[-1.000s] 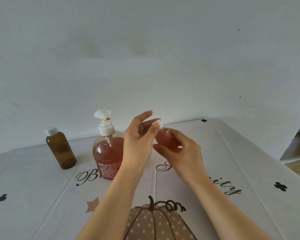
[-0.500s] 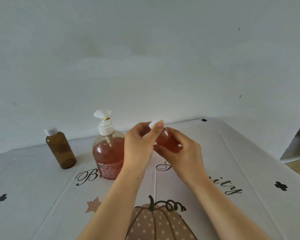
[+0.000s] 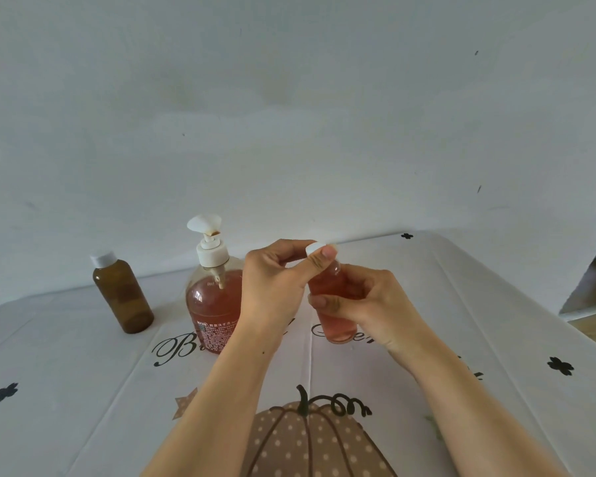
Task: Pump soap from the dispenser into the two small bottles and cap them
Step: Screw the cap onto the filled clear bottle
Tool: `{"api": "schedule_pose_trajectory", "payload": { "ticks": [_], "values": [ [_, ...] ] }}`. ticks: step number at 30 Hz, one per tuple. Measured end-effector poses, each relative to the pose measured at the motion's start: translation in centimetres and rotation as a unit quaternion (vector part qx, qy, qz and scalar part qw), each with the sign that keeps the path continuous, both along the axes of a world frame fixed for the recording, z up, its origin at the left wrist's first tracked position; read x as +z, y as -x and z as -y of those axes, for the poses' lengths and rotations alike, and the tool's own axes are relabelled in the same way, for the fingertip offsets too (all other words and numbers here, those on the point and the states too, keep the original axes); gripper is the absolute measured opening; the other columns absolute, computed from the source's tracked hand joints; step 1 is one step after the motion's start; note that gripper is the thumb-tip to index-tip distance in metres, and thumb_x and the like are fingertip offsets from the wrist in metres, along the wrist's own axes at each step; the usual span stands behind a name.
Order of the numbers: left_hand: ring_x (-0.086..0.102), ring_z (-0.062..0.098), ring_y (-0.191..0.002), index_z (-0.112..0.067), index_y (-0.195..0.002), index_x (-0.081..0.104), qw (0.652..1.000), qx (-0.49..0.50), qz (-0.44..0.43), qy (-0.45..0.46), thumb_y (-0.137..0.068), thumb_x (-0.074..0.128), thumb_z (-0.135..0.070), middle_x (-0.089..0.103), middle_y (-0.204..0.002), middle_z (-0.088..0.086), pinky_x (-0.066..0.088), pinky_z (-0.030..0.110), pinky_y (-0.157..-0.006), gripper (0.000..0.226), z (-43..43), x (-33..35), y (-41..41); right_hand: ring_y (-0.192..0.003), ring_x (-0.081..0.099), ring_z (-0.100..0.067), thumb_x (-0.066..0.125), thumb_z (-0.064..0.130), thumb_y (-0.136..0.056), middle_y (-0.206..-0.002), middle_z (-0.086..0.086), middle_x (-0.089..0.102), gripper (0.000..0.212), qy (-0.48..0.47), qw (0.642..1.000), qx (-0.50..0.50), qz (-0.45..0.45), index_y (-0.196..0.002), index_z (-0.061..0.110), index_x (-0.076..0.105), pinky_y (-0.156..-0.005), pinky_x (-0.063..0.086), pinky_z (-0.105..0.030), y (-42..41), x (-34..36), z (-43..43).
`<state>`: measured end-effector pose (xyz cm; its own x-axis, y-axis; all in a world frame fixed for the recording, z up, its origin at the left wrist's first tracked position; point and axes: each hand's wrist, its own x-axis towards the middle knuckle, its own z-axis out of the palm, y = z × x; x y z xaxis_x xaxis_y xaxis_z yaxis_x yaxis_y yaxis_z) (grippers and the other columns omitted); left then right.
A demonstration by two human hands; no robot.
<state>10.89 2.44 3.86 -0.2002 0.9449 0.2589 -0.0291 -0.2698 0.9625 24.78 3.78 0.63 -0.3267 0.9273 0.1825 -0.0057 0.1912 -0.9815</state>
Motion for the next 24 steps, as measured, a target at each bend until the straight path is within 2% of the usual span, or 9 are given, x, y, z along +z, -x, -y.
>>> {"api": "schedule_pose_trajectory", "payload": {
  "ticks": [2,5,7,9,11,15,20,22,24],
  "values": [
    [0.071,0.019,-0.079,-0.012,-0.076,0.074,1.000,0.007,-0.007,0.001,-0.070,0.081,-0.022,0.074,-0.071,0.005,0.053,0.031,-0.082,0.014,-0.1,0.0,0.1,-0.067,0.070,-0.017,0.085,0.035,-0.060,-0.074,-0.006,0.073,0.033,0.006,1.000,0.002,0.019,-0.088,0.019,0.077,-0.067,0.052,-0.028,-0.2,0.0,-0.1],
    [0.070,0.010,-0.069,-0.006,-0.086,0.071,1.000,0.014,-0.013,0.001,-0.072,0.080,-0.024,0.073,-0.069,0.003,0.052,0.019,-0.066,0.024,-0.1,0.1,0.0,-0.084,0.072,-0.028,0.088,0.041,-0.061,-0.091,-0.014,0.076,0.038,0.021,0.999,0.005,0.027,-0.093,0.022,0.078,-0.080,0.052,-0.035,0.0,-0.1,-0.3],
    [0.070,0.004,-0.073,-0.010,-0.094,0.070,0.999,0.013,-0.033,-0.008,-0.074,0.077,-0.029,0.074,-0.075,-0.001,0.049,0.012,-0.064,0.028,0.0,0.2,-0.2,-0.074,0.067,-0.025,0.086,0.030,-0.072,-0.088,-0.017,0.072,0.030,0.016,0.999,-0.017,0.026,-0.097,0.019,0.075,-0.072,0.051,-0.032,0.4,-0.2,-0.4],
    [0.066,0.001,-0.096,-0.020,-0.110,0.067,0.998,0.016,-0.054,-0.033,-0.075,0.071,-0.042,0.073,-0.097,-0.007,0.049,0.014,-0.081,0.041,0.1,0.2,-0.2,-0.070,0.066,-0.013,0.082,0.018,-0.077,-0.091,-0.008,0.074,0.027,0.008,0.997,-0.068,0.023,-0.103,0.019,0.074,-0.062,0.051,-0.019,0.7,-0.2,-0.6],
    [0.058,-0.004,-0.110,-0.027,-0.121,0.059,0.996,0.033,-0.068,-0.057,-0.079,0.063,-0.048,0.065,-0.117,-0.012,0.045,0.016,-0.091,0.048,0.2,0.3,-0.2,-0.072,0.065,-0.012,0.081,0.011,-0.078,-0.098,-0.003,0.073,0.034,0.012,0.993,-0.118,0.022,-0.109,0.019,0.073,-0.054,0.049,-0.010,1.0,0.2,-1.2],
    [0.061,-0.008,-0.100,-0.017,-0.116,0.063,0.994,0.058,-0.009,-0.089,-0.092,0.057,-0.030,0.068,-0.108,-0.008,0.044,0.005,-0.079,0.027,0.0,0.4,0.0,-0.070,0.058,-0.013,0.076,0.005,-0.082,-0.083,0.006,0.068,0.026,0.050,0.987,-0.155,-0.015,-0.103,0.018,0.071,-0.049,0.043,-0.011,1.3,1.6,-4.1],
    [0.063,-0.012,-0.087,-0.015,-0.109,0.064,0.994,0.066,-0.042,-0.081,-0.096,0.055,-0.015,0.068,-0.093,-0.016,0.045,0.003,-0.070,0.017,-0.5,-0.4,0.1,-0.099,0.070,-0.013,0.082,0.018,-0.075,-0.101,0.006,0.075,0.039,0.028,0.980,-0.183,0.075,-0.112,0.022,0.072,-0.088,0.054,-0.030,3.1,0.8,-6.7],
    [0.063,-0.013,-0.078,-0.011,-0.109,0.064,0.993,0.062,-0.045,-0.086,-0.096,0.053,-0.010,0.067,-0.086,-0.017,0.045,0.003,-0.061,0.016,-0.5,-0.4,-0.1,-0.098,0.071,-0.014,0.080,0.017,-0.076,-0.099,0.006,0.076,0.036,0.024,0.980,-0.181,0.081,-0.110,0.022,0.073,-0.085,0.054,-0.028,3.6,0.5,-6.8],
    [0.063,-0.013,-0.073,-0.009,-0.108,0.064,0.993,0.063,-0.044,-0.091,-0.096,0.053,-0.007,0.066,-0.084,-0.017,0.045,0.003,-0.056,0.016,-0.4,-0.4,-0.2,-0.096,0.070,-0.012,0.077,0.016,-0.079,-0.098,0.007,0.076,0.030,0.015,0.980,-0.182,0.085,-0.108,0.022,0.072,-0.072,0.050,-0.018,3.7,0.4,-6.7]
  ]
}}
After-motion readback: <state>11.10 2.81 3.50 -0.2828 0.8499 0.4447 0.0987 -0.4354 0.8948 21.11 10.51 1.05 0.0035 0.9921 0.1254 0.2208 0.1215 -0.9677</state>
